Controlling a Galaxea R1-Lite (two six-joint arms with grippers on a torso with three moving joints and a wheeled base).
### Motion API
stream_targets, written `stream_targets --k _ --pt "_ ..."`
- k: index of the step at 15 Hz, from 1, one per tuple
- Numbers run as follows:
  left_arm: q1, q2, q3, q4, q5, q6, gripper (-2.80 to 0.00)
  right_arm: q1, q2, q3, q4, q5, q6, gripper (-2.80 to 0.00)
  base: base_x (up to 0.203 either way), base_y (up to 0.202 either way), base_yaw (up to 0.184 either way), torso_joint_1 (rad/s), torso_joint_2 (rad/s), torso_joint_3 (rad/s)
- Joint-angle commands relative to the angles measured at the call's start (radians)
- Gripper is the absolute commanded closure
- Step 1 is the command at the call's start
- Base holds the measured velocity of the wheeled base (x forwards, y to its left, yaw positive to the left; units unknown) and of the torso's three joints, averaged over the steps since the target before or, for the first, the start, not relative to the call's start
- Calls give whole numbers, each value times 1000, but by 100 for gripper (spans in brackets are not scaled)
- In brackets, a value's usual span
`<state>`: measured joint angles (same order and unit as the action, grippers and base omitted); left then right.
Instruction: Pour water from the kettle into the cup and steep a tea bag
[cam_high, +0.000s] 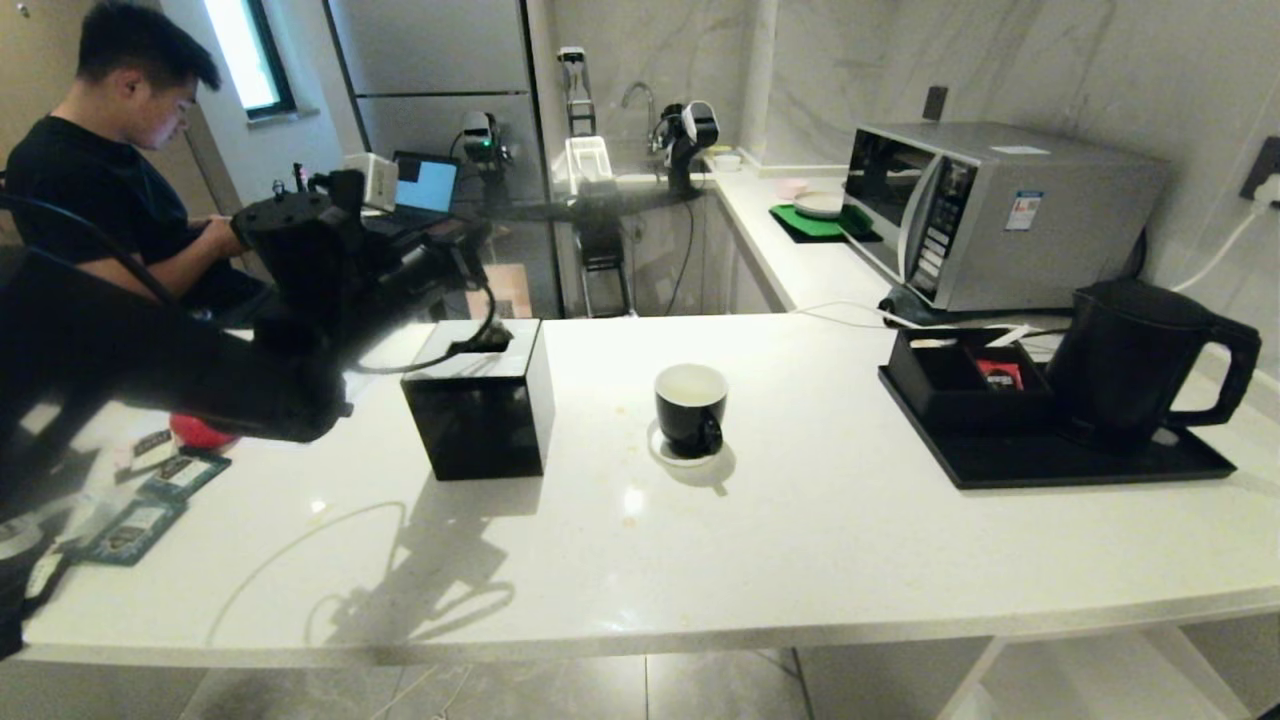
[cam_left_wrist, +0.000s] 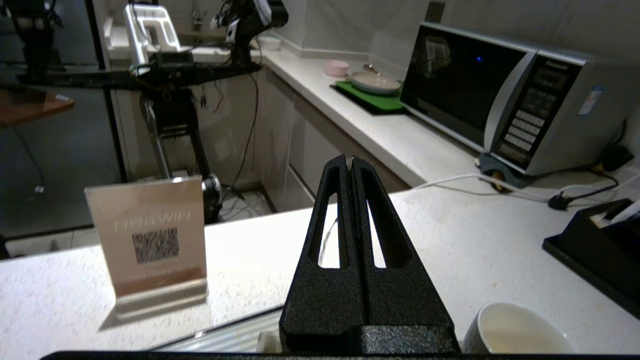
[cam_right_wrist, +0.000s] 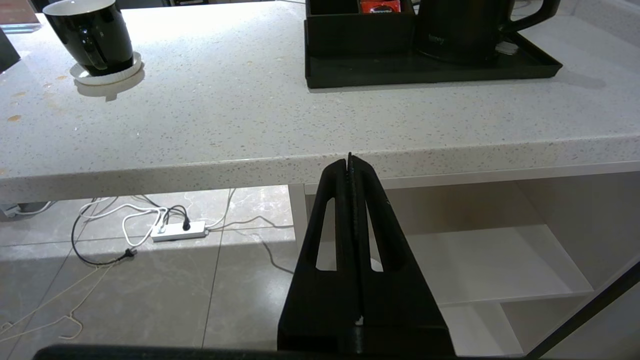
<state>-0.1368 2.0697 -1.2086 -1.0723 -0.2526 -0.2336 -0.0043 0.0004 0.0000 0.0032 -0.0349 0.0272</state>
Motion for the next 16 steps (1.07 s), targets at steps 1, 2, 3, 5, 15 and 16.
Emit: stream_targets --k 1,2,3,5,15,16 --pt "23 2 56 -10 -2 1 0 0 1 0 0 0 0 0 0 0 0 0 0 0" --pt "39 0 80 -15 -3 3 0 1 1 0 0 0 0 0 0 0 0 0 0 0" --pt "55 2 93 -42 -5 2 0 0 0 0 0 0 0 0 0 0 0 0 0 0" --pt "82 10 100 -69 -10 0 0 0 0 0 0 0 0 0 0 0 0 0 0 0" --pt "149 19 97 -74 -15 -1 0 1 0 0 0 0 0 0 0 0 0 0 0 0" --pt "163 17 96 -74 -16 -1 0 1 0 0 0 0 0 0 0 0 0 0 0 0"
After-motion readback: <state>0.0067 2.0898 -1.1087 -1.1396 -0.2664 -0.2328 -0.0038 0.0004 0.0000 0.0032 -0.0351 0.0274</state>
